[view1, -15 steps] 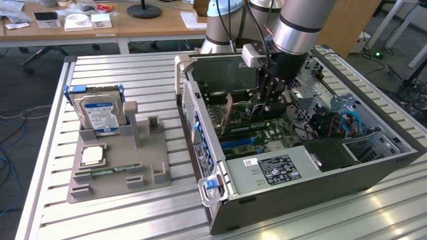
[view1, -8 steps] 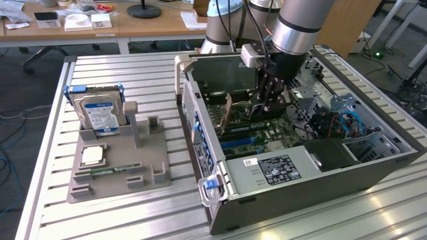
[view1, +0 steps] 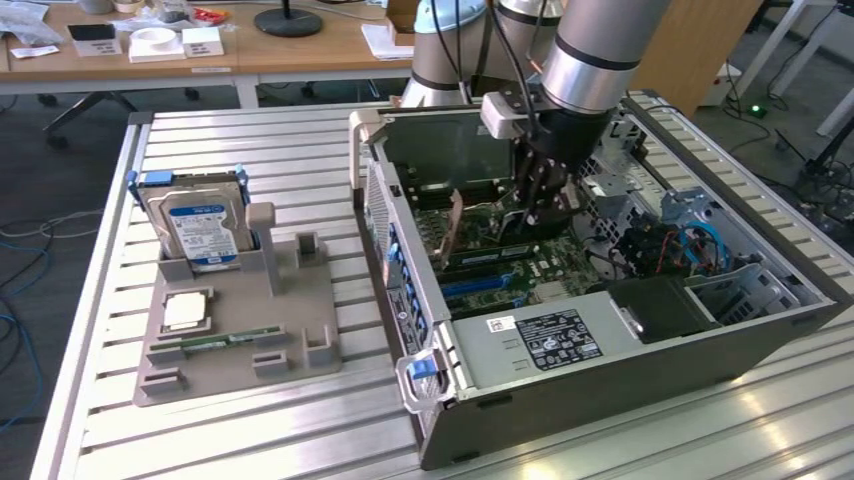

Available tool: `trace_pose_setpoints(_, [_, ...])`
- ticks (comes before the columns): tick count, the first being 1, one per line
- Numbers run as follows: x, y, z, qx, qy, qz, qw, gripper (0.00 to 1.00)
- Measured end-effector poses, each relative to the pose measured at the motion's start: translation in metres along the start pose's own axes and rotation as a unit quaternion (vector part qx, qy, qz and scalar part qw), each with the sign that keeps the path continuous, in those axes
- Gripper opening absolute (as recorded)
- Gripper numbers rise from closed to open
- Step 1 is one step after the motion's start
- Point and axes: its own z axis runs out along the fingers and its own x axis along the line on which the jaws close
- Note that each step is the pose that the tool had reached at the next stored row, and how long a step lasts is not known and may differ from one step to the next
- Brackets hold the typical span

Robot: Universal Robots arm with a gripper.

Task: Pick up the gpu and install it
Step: 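Insert the gpu into the slot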

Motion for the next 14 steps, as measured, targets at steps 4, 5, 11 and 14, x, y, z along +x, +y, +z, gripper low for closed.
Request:
trace_pose_setpoints(4, [0.0001,0.0000,0.0018,-0.0001,0.0002,0.000,1.0000,0.26])
trace_pose_setpoints(5, [0.0001,0.0000,0.0018,-0.0001,0.0002,0.000,1.0000,0.26])
trace_pose_setpoints(11, [0.0001,0.0000,0.0021,0.0000,0.0001,0.000,1.0000,0.26])
trace_pose_setpoints(14, [0.0001,-0.0001,0.0034,0.0000,-0.0001,0.000,1.0000,0.26])
